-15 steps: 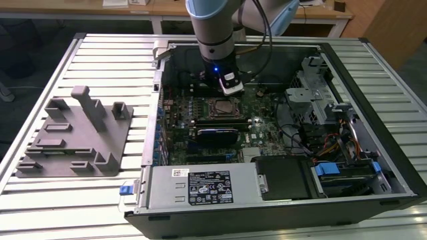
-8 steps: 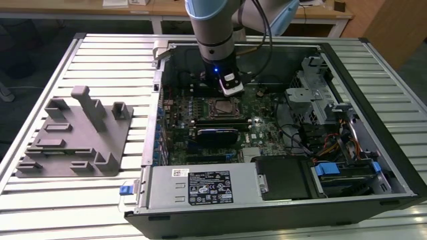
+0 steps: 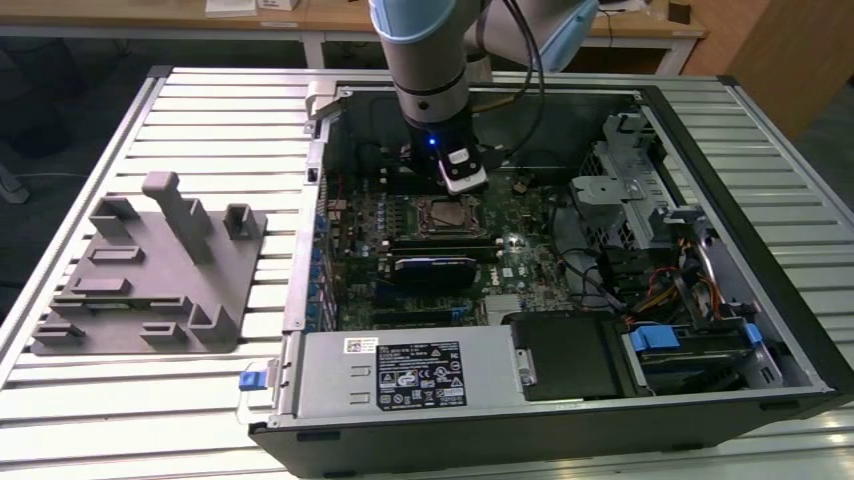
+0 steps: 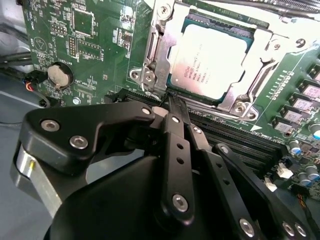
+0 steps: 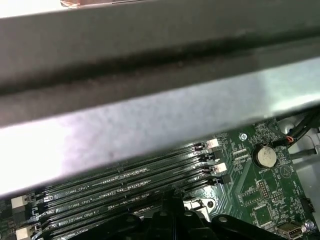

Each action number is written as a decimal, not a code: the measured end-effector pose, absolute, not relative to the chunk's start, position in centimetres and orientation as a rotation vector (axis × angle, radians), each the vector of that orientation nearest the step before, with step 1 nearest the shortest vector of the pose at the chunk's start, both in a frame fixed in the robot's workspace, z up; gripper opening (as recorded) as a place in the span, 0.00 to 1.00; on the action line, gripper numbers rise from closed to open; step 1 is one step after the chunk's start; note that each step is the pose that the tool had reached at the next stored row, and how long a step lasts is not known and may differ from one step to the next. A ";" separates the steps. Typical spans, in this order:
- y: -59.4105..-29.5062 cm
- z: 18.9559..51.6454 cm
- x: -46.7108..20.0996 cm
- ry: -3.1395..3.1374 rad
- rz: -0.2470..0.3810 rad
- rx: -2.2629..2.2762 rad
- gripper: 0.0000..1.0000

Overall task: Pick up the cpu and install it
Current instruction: 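Install the first cpu locking lever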

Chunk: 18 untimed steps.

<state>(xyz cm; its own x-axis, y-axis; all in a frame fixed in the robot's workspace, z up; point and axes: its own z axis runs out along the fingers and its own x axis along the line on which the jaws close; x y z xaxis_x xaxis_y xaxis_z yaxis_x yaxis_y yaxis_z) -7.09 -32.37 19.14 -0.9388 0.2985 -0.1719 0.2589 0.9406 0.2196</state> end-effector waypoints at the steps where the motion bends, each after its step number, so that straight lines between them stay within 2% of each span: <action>1: -32.4 19.2 -7.1 2.893 0.288 0.420 0.11; 18: -32.4 20.7 -7.1 2.891 0.286 0.430 0.11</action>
